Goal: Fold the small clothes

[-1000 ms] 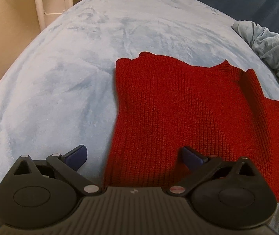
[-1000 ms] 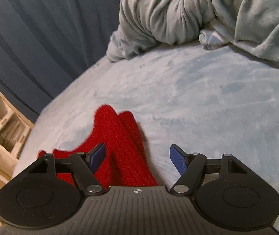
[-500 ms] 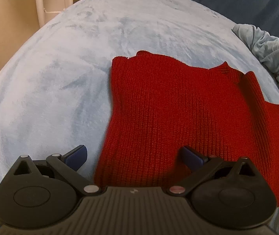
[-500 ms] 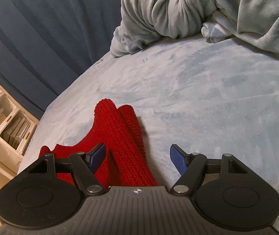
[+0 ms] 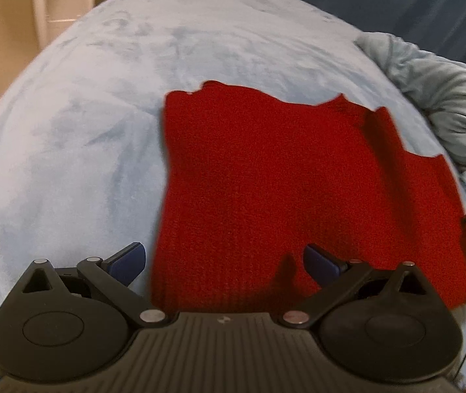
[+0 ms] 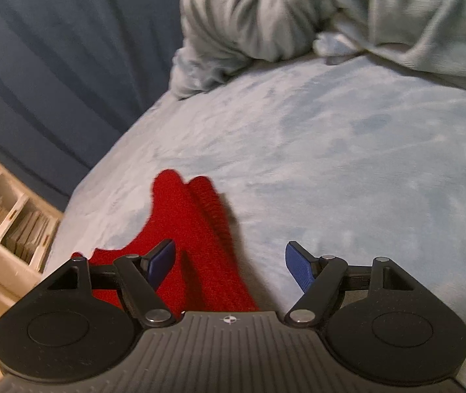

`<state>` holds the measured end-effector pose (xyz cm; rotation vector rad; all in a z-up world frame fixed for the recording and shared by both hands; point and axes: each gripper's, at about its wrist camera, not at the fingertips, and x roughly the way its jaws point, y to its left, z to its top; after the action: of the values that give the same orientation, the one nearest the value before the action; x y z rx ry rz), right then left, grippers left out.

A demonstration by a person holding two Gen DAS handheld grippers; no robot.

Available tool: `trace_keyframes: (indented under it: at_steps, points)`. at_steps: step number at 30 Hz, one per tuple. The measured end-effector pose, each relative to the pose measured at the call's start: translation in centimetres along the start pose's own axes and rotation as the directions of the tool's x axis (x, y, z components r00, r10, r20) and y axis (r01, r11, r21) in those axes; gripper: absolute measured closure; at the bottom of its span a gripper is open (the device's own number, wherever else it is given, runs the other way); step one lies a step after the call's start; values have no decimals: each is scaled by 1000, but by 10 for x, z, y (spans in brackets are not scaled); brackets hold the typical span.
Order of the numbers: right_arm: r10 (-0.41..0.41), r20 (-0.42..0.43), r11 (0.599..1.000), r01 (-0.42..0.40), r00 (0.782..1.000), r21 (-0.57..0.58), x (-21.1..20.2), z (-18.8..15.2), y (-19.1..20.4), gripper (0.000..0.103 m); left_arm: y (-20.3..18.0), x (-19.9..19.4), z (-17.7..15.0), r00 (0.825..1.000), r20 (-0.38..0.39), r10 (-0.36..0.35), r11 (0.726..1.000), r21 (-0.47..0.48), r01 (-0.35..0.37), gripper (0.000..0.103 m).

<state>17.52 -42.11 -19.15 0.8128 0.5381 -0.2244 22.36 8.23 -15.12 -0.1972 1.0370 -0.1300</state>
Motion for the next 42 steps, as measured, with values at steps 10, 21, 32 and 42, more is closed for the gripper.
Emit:
trace_keyframes:
  at_steps: [10,21,32,42]
  points:
    - [-154,-86,935,117,984,-334,-51,-5,21,16,11,11,-21,987,-61,-146,987,-70,142,0]
    - [-210,-106,861,133,972,-490,-66,-49,42,65,20,-4,-35,977,-144,-158,987,-30,156,0]
    - [-161,-78,867,104,984,-487,-92,-17,57,83,-2,-19,-33,998,-62,16,990,144,-7,68]
    - [-203,-235,953,137,951,-271,-61,-6,-10,84,24,-24,-26,998,-61,7,989,150,3,79]
